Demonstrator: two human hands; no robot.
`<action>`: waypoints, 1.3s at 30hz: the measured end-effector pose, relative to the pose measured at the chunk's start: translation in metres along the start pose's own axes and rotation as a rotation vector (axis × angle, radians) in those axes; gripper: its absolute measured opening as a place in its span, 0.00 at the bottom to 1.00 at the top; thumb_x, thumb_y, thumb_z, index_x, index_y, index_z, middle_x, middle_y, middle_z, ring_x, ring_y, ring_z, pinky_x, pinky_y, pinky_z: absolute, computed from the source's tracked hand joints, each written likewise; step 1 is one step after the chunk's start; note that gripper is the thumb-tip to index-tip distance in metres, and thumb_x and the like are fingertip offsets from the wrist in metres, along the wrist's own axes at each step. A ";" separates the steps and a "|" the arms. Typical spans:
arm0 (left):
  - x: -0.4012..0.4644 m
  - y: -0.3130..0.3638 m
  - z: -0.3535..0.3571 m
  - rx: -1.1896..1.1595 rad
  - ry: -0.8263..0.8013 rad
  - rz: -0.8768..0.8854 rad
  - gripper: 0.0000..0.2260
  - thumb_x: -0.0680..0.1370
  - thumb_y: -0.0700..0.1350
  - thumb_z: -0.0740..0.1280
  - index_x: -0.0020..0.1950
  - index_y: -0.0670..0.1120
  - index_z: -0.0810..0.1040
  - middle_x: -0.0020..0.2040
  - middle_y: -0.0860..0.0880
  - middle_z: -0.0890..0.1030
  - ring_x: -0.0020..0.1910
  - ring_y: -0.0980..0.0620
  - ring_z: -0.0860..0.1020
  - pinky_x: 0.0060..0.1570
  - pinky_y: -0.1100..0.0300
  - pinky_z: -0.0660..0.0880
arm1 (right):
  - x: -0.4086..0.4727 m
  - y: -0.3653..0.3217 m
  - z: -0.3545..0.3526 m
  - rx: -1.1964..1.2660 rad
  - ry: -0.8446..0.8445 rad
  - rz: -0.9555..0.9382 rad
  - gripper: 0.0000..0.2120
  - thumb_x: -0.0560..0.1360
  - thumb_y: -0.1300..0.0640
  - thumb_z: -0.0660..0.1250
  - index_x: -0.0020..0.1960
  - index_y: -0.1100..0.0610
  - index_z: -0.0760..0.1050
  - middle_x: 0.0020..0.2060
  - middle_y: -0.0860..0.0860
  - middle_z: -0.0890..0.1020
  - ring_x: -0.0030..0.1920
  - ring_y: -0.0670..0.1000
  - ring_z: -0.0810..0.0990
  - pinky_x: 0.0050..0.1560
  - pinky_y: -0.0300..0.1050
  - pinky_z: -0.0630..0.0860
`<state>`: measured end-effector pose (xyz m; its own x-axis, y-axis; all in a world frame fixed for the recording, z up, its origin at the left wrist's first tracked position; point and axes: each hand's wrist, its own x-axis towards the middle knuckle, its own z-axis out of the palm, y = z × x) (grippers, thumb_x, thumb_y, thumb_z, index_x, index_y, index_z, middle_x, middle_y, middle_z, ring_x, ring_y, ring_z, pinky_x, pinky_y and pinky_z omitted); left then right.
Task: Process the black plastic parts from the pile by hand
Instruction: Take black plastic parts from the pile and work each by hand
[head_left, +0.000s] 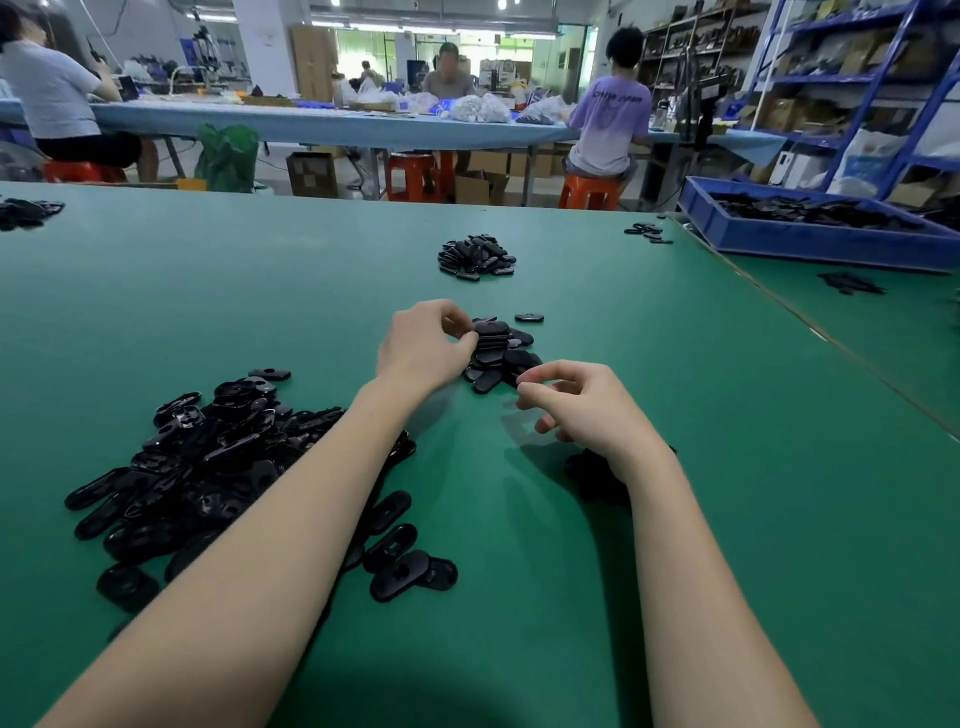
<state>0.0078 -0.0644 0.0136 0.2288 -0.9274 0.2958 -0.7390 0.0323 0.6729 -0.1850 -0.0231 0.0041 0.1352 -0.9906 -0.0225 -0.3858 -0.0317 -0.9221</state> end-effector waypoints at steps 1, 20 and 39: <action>-0.006 -0.003 -0.004 -0.028 -0.003 0.009 0.04 0.75 0.49 0.70 0.48 0.54 0.83 0.45 0.58 0.84 0.46 0.55 0.80 0.49 0.60 0.75 | 0.000 0.000 0.000 -0.006 -0.003 -0.001 0.03 0.76 0.53 0.70 0.48 0.49 0.83 0.40 0.44 0.87 0.30 0.42 0.80 0.36 0.38 0.72; -0.038 -0.026 -0.057 -0.409 -0.185 -0.045 0.06 0.79 0.47 0.68 0.46 0.51 0.85 0.43 0.56 0.86 0.42 0.57 0.83 0.43 0.62 0.76 | -0.002 -0.019 0.073 -0.472 -0.167 -0.252 0.08 0.73 0.48 0.75 0.51 0.38 0.82 0.46 0.38 0.82 0.39 0.37 0.73 0.53 0.44 0.76; -0.037 -0.032 -0.050 -0.356 -0.260 -0.042 0.06 0.79 0.49 0.68 0.46 0.53 0.84 0.44 0.56 0.86 0.44 0.56 0.85 0.50 0.55 0.79 | -0.003 -0.023 0.065 -0.364 -0.243 -0.242 0.11 0.69 0.49 0.79 0.48 0.45 0.80 0.46 0.41 0.84 0.32 0.33 0.75 0.39 0.34 0.71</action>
<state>0.0548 -0.0129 0.0152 0.0530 -0.9921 0.1134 -0.4579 0.0768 0.8857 -0.1171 -0.0104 0.0004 0.4526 -0.8905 0.0463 -0.6043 -0.3444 -0.7184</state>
